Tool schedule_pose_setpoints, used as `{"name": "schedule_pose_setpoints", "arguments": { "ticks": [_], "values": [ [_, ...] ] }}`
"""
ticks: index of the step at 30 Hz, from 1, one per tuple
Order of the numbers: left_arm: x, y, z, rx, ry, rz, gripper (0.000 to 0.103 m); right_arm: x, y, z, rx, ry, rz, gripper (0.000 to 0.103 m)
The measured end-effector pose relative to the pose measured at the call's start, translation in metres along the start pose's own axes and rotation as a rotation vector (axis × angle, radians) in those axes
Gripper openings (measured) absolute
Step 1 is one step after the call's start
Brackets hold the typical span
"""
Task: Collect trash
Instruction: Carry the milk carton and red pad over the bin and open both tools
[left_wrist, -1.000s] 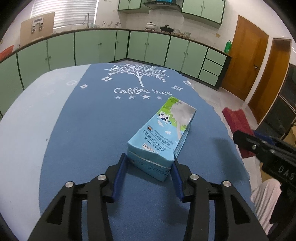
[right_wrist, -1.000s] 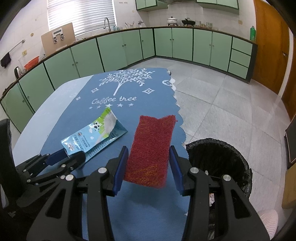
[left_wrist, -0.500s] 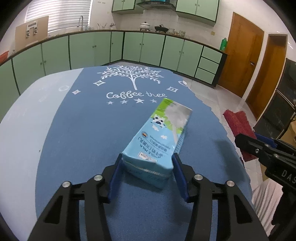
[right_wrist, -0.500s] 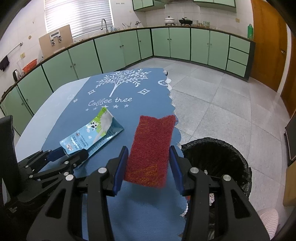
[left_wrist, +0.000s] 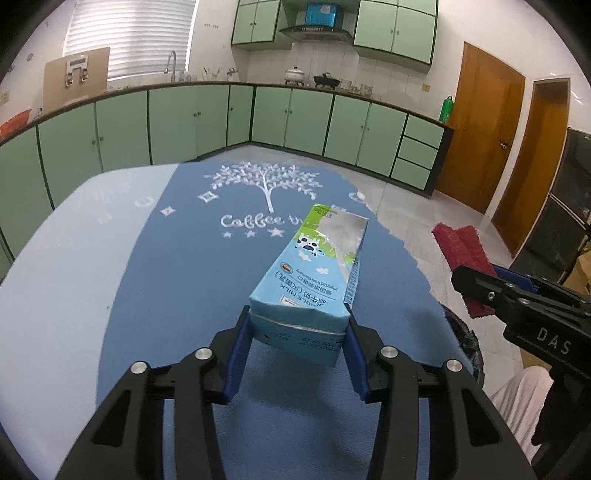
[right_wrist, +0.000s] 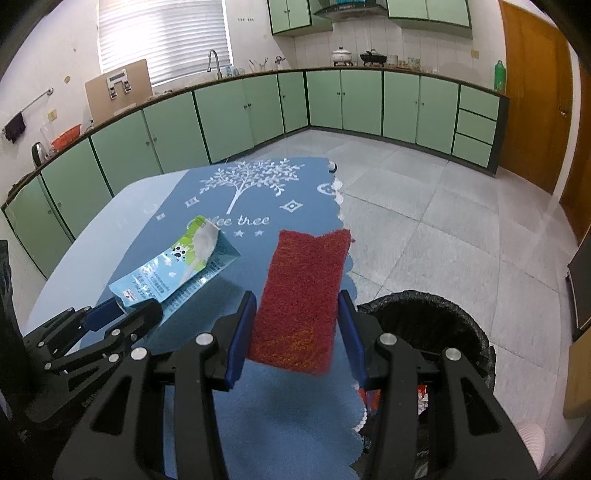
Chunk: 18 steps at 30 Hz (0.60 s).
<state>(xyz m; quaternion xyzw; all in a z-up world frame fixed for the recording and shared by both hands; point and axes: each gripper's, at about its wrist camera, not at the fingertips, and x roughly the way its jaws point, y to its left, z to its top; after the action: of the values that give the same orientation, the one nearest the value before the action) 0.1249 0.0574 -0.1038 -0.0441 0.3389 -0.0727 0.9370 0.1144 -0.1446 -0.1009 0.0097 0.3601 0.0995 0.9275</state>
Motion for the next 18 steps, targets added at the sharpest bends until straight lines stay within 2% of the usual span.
{"name": "schedule_pose_setpoints", "arguments": {
  "ticks": [9, 18],
  "values": [
    [-0.019, -0.016, 0.019, 0.015, -0.050, -0.014, 0.046, -0.025, -0.013, 0.006, 0.002, -0.048, -0.007, 0.043],
    [-0.026, -0.048, 0.038, 0.053, -0.078, -0.056, 0.045, -0.055, -0.045, 0.015, 0.027, -0.110, -0.047, 0.043]
  ]
}}
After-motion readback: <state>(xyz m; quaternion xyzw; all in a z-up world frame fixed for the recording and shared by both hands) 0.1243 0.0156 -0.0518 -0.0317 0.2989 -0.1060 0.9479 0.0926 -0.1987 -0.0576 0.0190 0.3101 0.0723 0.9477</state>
